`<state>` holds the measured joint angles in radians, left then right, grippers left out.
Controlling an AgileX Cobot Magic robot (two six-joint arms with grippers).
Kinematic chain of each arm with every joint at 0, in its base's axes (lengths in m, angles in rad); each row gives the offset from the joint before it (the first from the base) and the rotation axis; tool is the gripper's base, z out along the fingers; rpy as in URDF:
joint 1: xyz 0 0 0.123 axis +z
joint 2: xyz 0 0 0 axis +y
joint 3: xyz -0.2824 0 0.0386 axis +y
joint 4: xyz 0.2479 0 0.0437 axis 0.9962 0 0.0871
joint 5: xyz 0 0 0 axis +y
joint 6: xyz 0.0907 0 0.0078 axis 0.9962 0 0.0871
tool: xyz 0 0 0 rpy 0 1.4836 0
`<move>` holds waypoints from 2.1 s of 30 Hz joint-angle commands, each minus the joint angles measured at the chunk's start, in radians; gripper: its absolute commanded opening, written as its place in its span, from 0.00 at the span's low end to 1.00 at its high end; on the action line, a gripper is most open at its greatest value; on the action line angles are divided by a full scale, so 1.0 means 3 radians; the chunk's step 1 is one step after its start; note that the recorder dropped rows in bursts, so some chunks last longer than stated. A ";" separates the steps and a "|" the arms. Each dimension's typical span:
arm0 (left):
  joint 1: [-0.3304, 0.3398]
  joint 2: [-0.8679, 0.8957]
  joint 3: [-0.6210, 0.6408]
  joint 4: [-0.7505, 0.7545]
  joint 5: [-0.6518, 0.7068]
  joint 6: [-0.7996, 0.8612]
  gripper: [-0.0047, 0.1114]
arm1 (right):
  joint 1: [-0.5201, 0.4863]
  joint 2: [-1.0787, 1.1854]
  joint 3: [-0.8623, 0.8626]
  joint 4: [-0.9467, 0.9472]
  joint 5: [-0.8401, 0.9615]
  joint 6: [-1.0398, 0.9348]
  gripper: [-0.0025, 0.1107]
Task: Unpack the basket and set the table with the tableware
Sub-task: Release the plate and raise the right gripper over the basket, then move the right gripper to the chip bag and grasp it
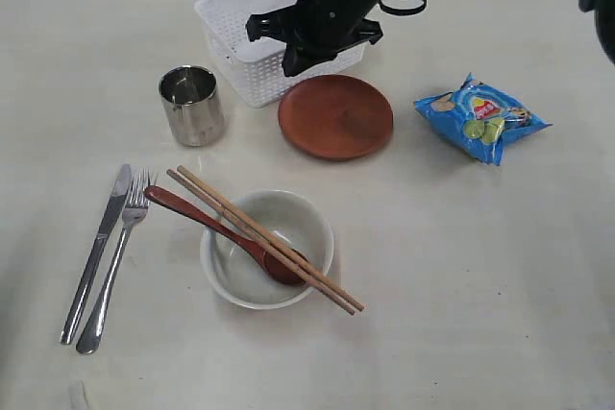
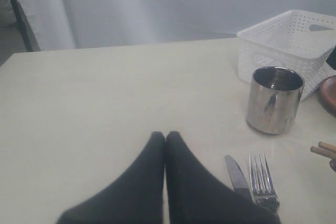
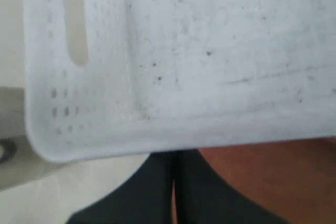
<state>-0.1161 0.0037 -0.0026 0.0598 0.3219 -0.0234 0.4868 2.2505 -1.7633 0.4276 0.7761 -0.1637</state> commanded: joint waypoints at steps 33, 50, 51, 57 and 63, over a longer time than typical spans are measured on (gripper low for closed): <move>0.0008 -0.0012 0.0009 -0.0028 -0.0006 0.0005 0.04 | -0.1152 -0.1357 0.1654 -0.0535 -0.0043 -0.0143 0.67; 0.0008 -0.0012 0.0009 -0.0028 -0.0006 0.0005 0.04 | -0.1145 -0.0953 0.1654 -0.1021 -0.0236 0.0079 0.62; 0.0008 -0.0012 0.0009 -0.0028 -0.0006 0.0005 0.04 | -0.1145 -0.0938 0.1654 -0.1099 -0.0235 0.0133 0.62; 0.0008 -0.0012 0.0009 -0.0028 -0.0006 0.0005 0.04 | -0.1138 -0.0824 0.1654 -0.1195 -0.0200 0.0186 0.62; 0.0008 -0.0012 0.0009 -0.0028 -0.0006 0.0005 0.04 | -0.1071 -0.0783 0.1654 -0.1195 -0.0213 0.0121 0.49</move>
<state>-0.1161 0.0037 -0.0026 0.0598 0.3219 -0.0234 0.1573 2.0067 -1.2709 0.0807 0.7177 -0.1132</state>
